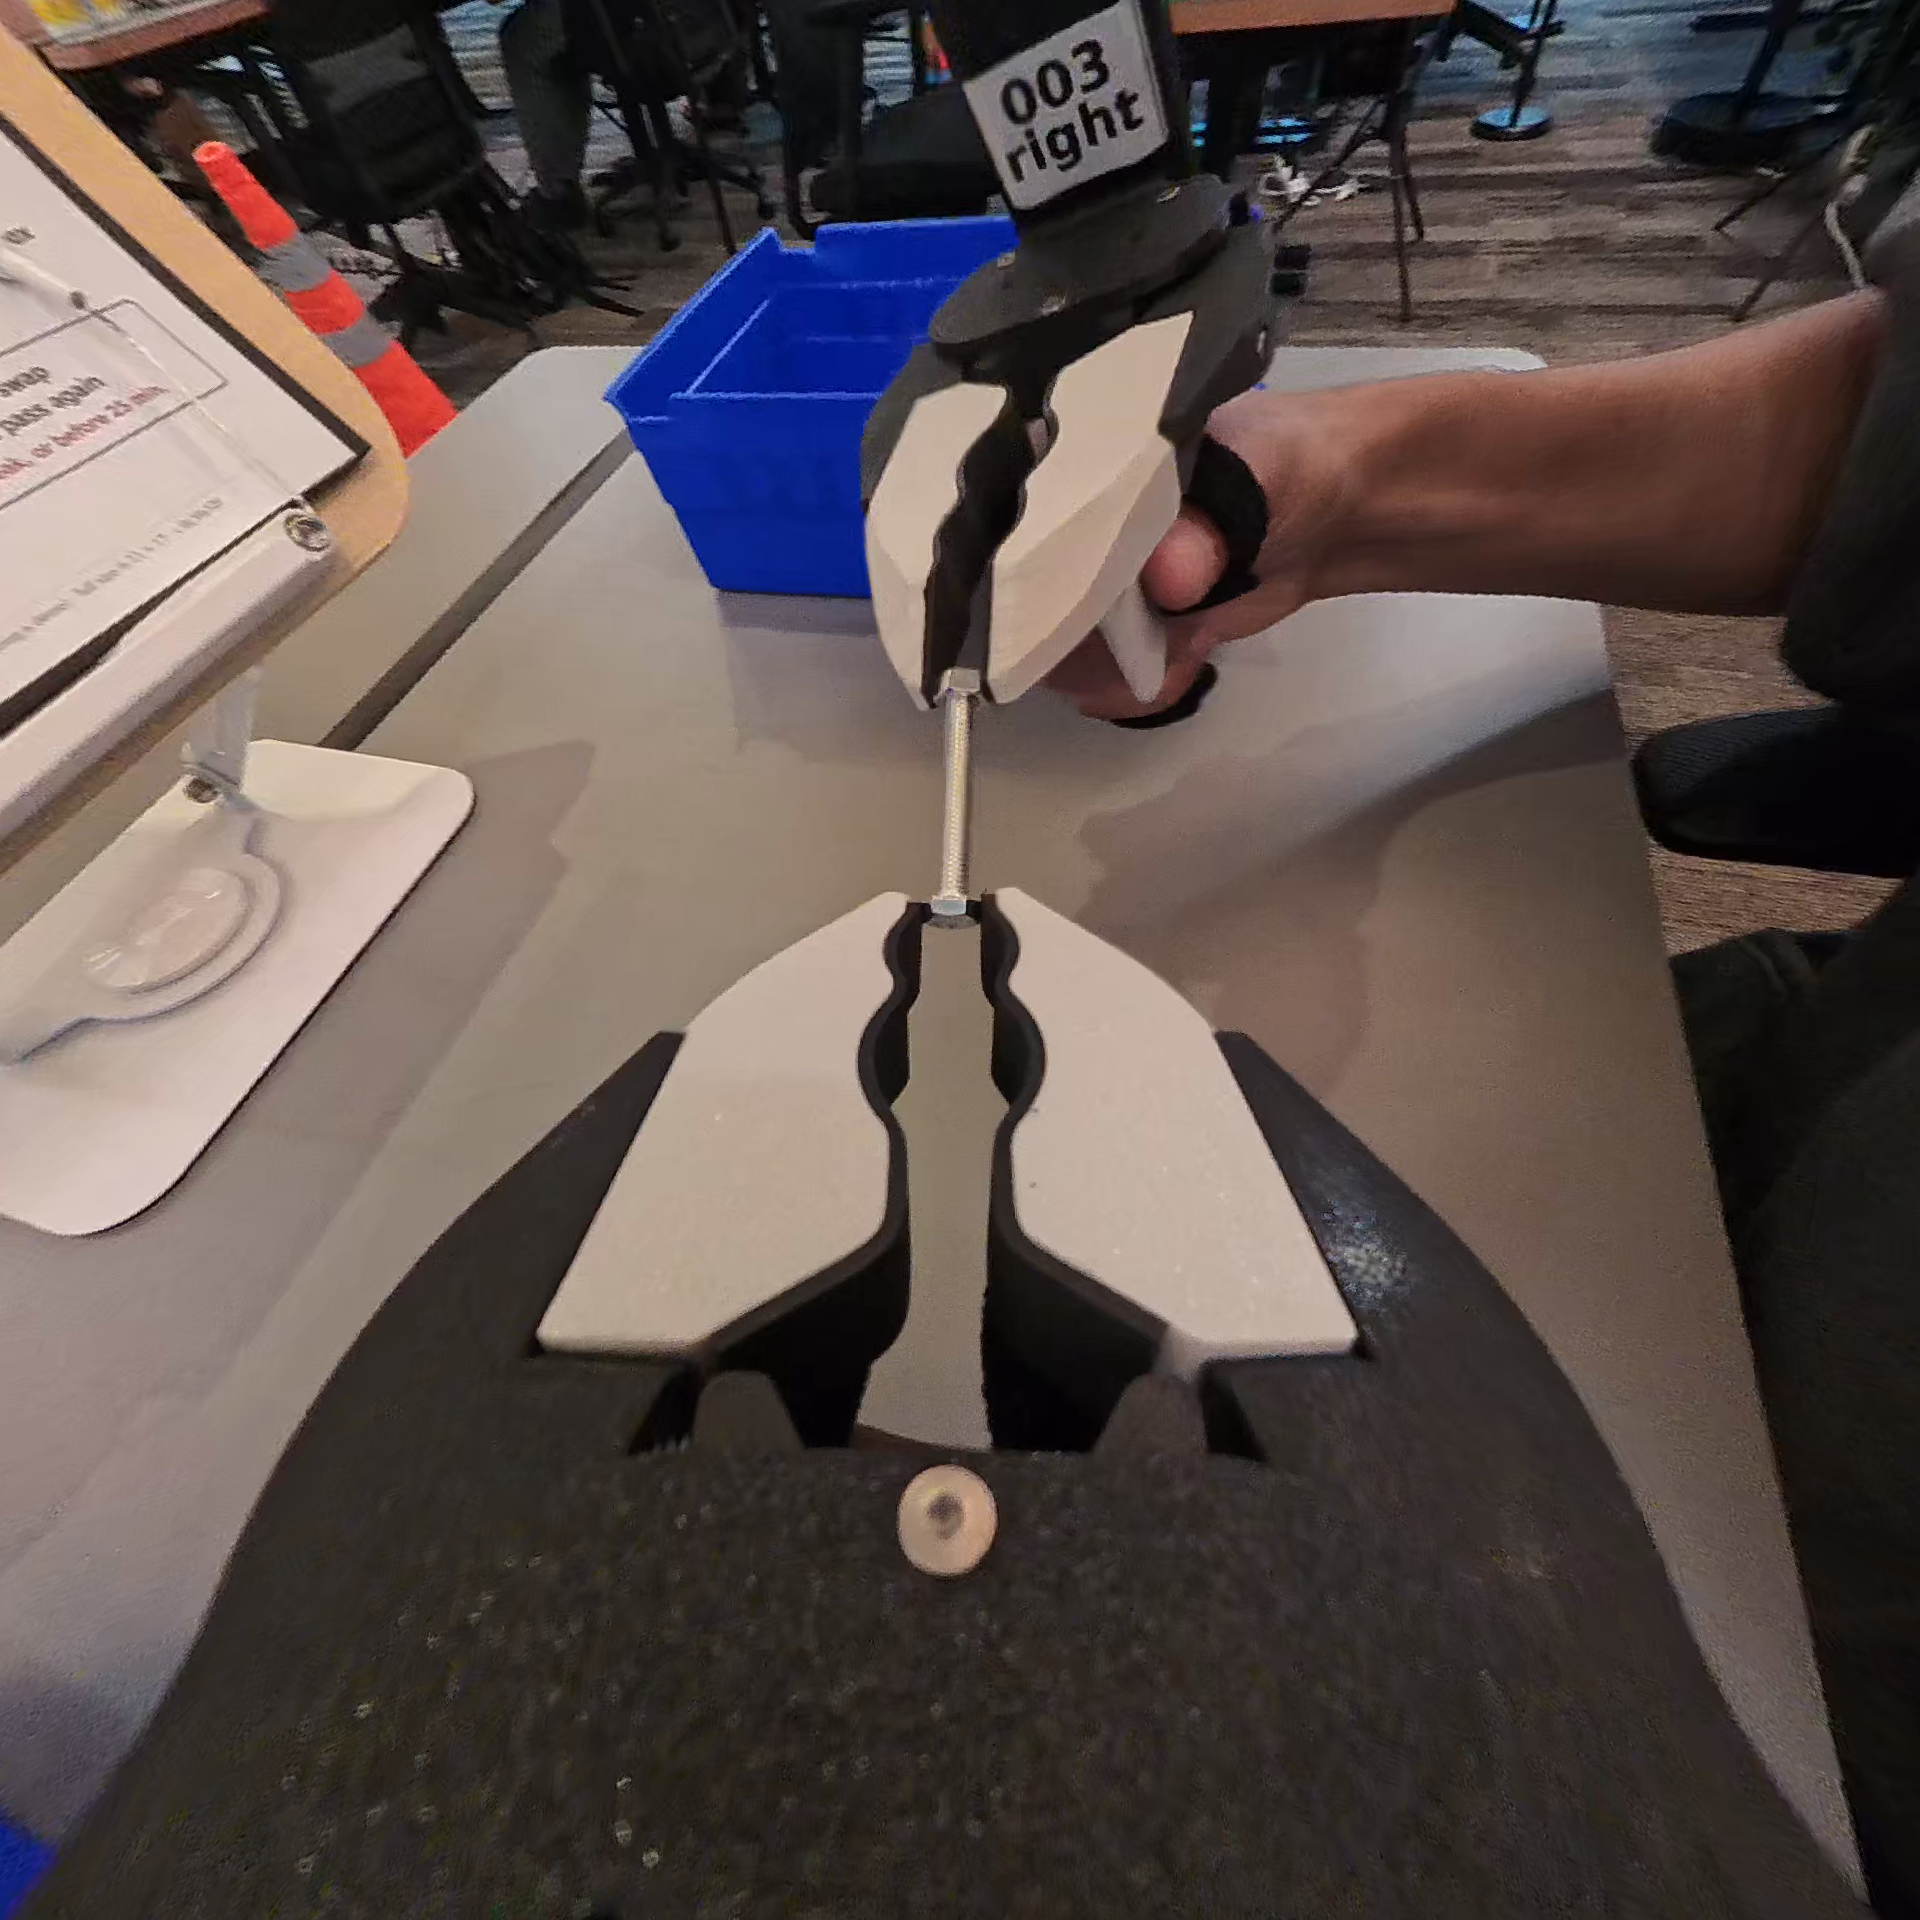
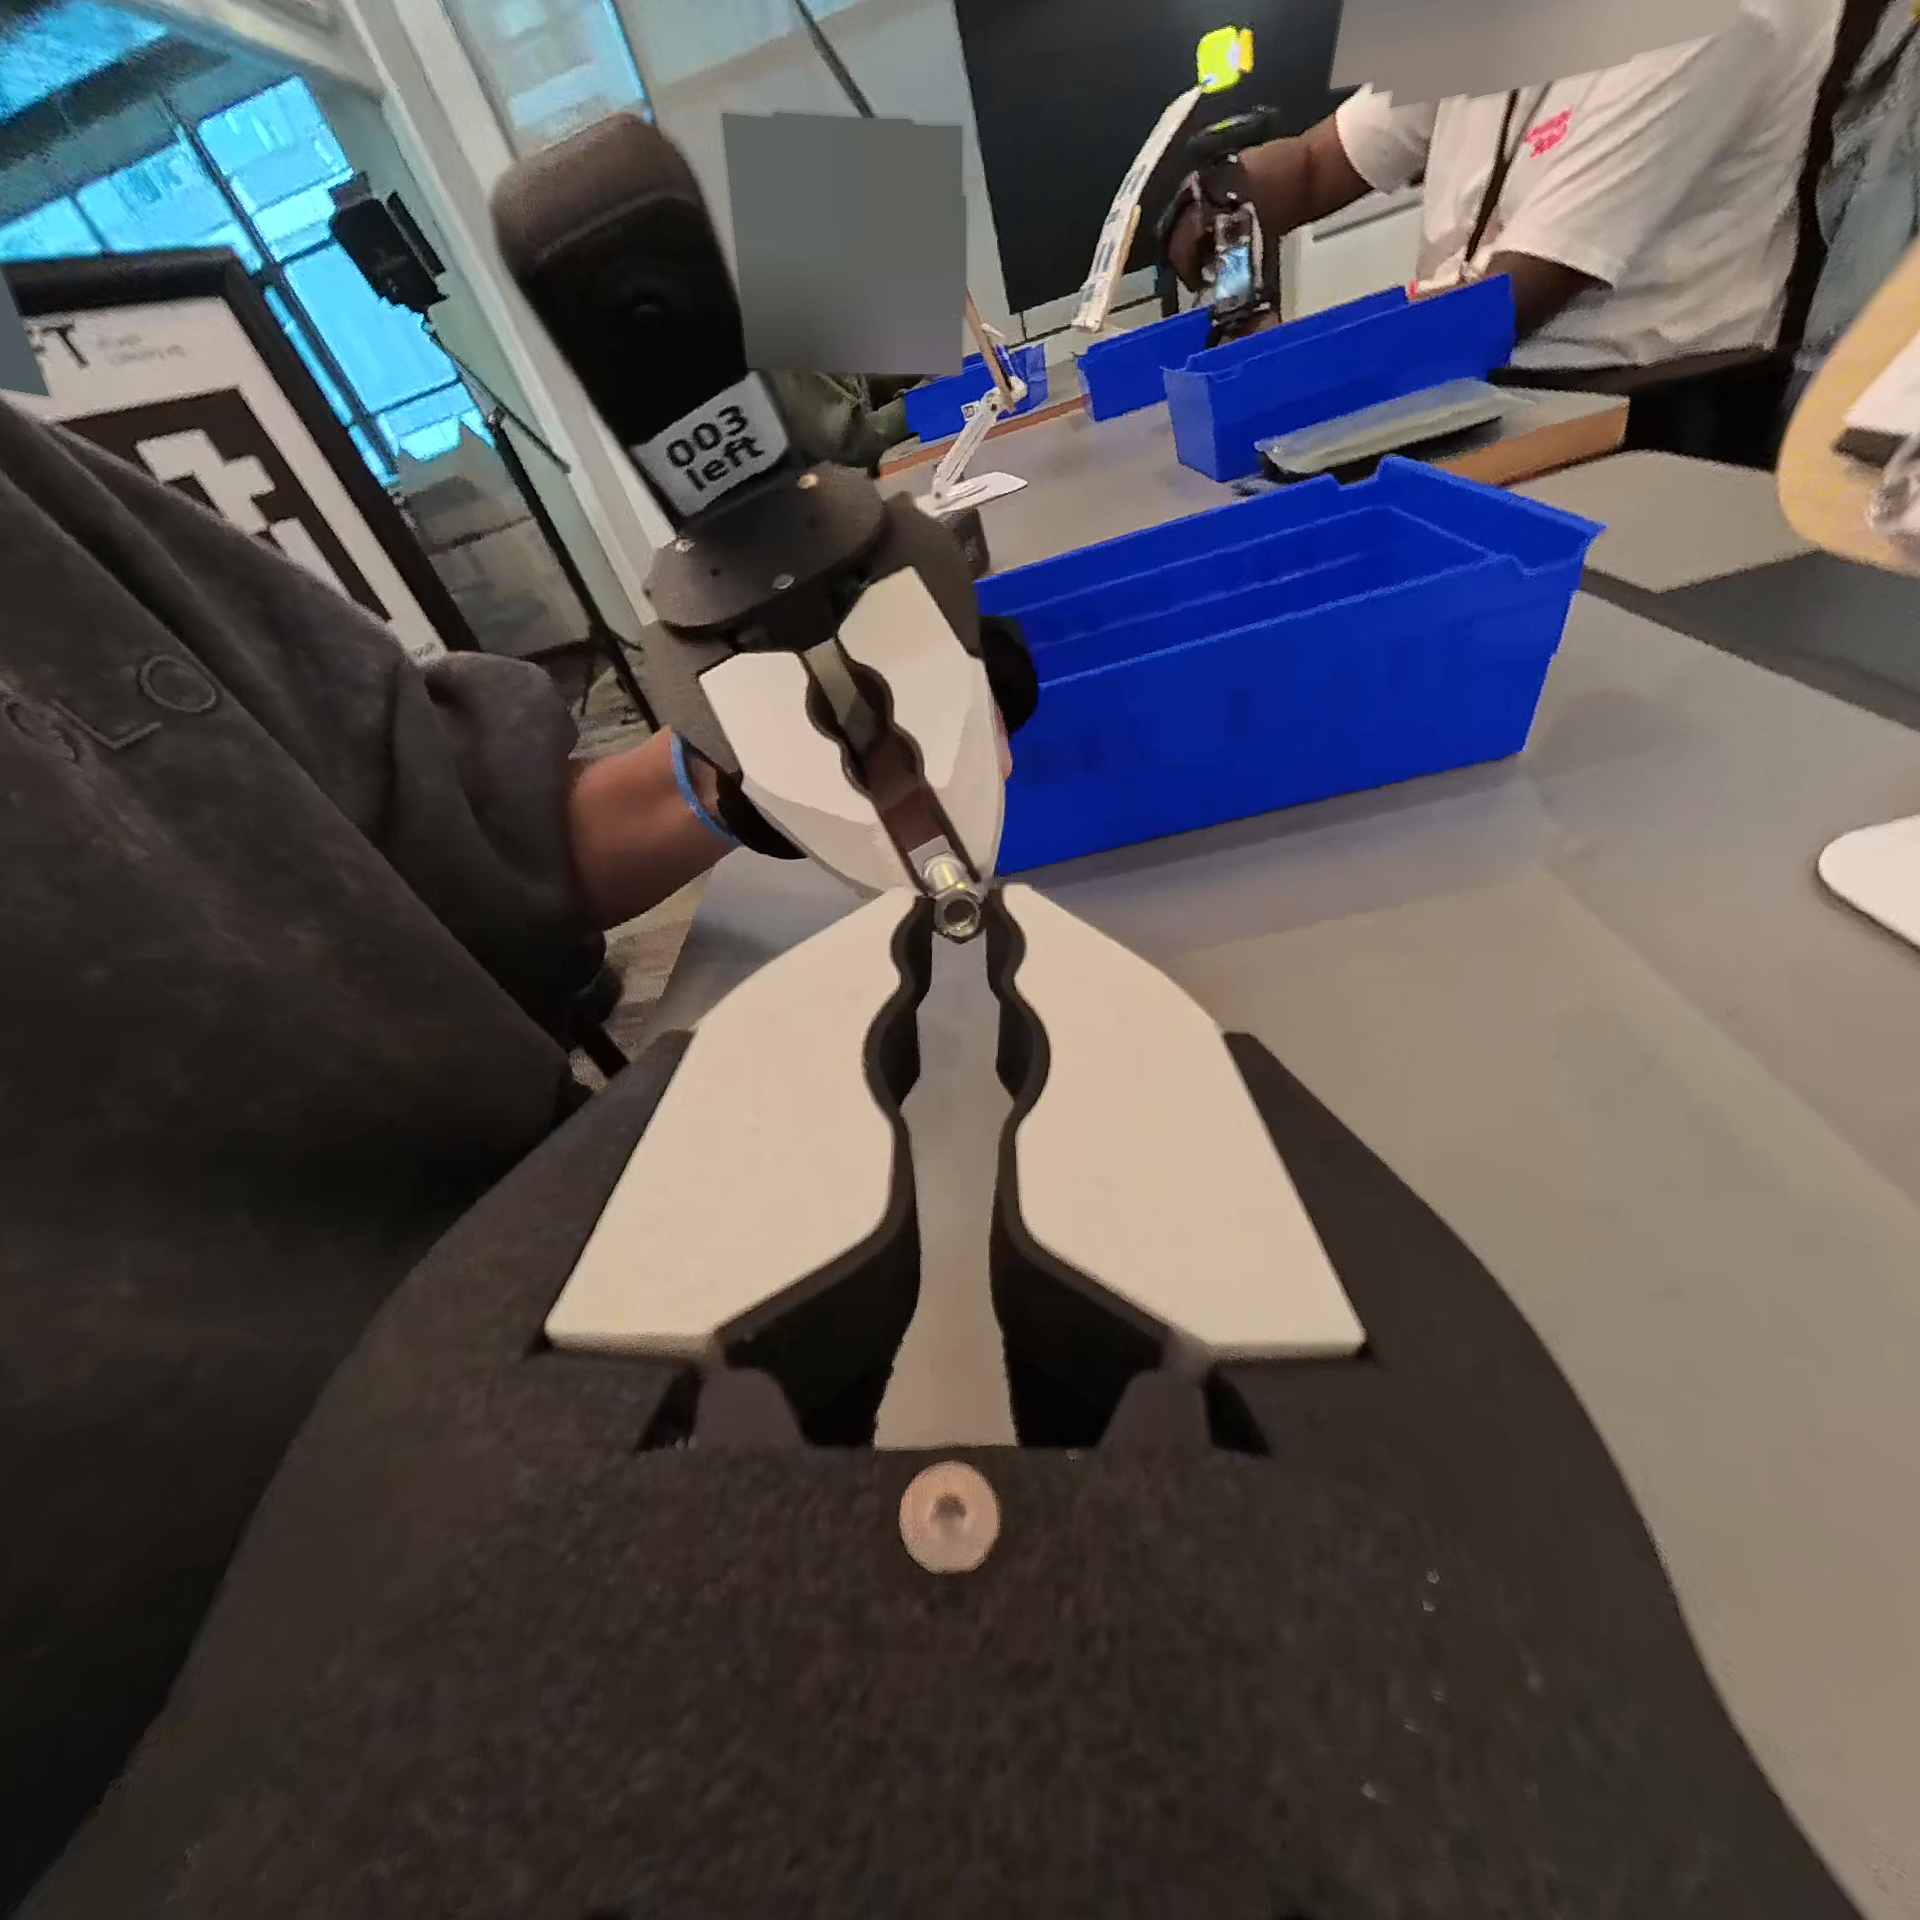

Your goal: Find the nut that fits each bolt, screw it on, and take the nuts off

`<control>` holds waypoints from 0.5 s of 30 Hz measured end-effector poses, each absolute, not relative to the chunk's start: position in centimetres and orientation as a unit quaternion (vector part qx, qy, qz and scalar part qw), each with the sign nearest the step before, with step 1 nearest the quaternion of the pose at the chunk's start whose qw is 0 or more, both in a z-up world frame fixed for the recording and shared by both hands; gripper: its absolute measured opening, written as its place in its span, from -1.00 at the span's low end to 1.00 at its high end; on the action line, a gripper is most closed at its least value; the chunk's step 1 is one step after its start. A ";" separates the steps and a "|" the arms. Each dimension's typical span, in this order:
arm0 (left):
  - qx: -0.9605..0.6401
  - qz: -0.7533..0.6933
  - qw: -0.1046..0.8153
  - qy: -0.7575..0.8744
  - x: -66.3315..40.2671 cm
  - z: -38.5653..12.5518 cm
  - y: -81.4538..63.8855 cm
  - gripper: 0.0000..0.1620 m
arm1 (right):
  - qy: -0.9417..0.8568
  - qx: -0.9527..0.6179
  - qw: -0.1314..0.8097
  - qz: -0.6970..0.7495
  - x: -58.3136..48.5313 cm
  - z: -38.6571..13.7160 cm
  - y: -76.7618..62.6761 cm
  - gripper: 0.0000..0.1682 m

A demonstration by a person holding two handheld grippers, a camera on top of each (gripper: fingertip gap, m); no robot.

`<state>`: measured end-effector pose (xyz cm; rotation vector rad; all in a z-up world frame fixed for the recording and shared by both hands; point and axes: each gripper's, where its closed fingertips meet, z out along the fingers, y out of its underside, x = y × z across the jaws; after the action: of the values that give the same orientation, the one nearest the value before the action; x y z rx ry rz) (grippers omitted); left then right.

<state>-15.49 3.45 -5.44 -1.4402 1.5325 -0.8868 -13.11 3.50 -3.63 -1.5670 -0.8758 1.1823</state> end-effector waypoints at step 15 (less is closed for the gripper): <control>-0.581 -0.187 0.464 0.642 -15.7 -9.4 4.9 -0.87 | -0.057 -0.748 0.267 0.605 -13.1 -8.1 5.0 -0.88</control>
<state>-15.72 4.90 -9.41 -1.4269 1.5781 -0.4593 -13.10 5.03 -8.08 -2.0183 -0.1545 1.6335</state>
